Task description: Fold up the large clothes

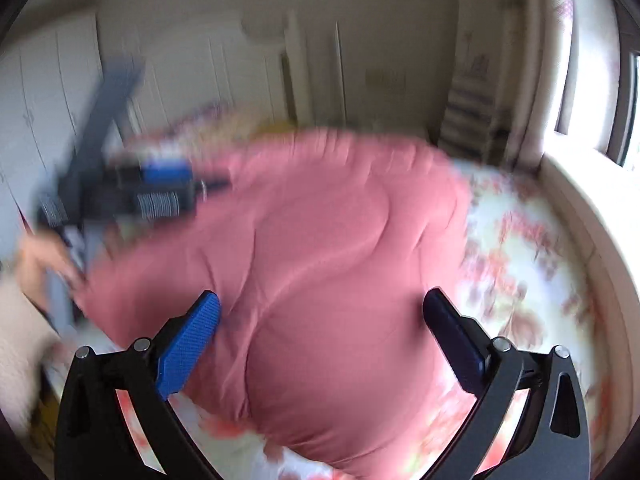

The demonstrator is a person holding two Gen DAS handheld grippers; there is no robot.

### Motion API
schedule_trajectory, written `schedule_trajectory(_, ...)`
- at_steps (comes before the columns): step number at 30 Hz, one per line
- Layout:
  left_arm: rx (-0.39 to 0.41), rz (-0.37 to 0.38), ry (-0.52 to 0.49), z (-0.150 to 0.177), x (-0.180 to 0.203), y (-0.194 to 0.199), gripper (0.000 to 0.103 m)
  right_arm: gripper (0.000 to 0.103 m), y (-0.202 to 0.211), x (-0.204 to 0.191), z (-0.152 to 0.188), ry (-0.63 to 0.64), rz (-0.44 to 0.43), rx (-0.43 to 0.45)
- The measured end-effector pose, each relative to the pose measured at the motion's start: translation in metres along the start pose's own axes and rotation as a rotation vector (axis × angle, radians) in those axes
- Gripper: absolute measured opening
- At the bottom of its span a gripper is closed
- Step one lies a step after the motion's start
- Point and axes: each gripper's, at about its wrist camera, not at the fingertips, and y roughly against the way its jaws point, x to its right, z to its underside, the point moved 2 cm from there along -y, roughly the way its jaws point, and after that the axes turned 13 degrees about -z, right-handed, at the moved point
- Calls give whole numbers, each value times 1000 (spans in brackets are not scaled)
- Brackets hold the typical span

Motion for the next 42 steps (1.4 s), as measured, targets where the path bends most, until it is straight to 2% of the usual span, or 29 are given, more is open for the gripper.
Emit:
schedule_trajectory(2, -18, -23, 46, 8, -11, 8, 81, 99, 2, -23, 14, 51, 80, 7)
schedule_trajectory(3, -14, -56, 70, 13, -19, 19, 82, 99, 8, -32, 16, 62, 68, 8)
schedule_trajectory(4, -3, -86, 89, 16, -25, 31, 84, 99, 17, -39, 18, 67, 40, 16)
schedule_trajectory(5, 10, -106, 106, 18, -30, 41, 85, 99, 33, -49, 20, 64, -34, 40)
schedule_trajectory(7, 81, -128, 159, 24, -42, 81, 97, 99, 63, -59, 20, 63, -99, 104)
schedule_trajectory(8, 116, -127, 174, 26, -45, 97, 101, 99, 79, -64, 19, 70, -96, 142)
schedule_trajectory(10, 220, -122, 200, 31, -49, 142, 101, 99, 117, -70, 17, 75, -71, 238)
schedule_trajectory(13, 333, -122, 187, 36, -41, 202, 101, 99, 162, -70, 13, 47, -42, 350)
schedule_trajectory(17, 369, -159, 172, 49, -23, 254, 101, 99, 205, -73, 18, 27, 18, 438)
schedule_trajectory(19, 393, -133, 172, 56, -15, 271, 101, 99, 219, -78, 23, 30, 30, 457)
schedule_trajectory(22, 383, -94, 164, 65, -3, 277, 101, 99, 223, -79, 30, 41, 58, 436)
schedule_trajectory(25, 361, -106, 178, 74, 6, 272, 101, 99, 216, -79, 34, 45, 95, 398)
schedule_trajectory(31, 314, -124, 204, 88, 13, 254, 101, 99, 193, -74, 38, 13, 105, 338)
schedule_trajectory(42, 315, -145, 204, 104, 10, 251, 101, 99, 178, -80, 41, -3, 99, 284)
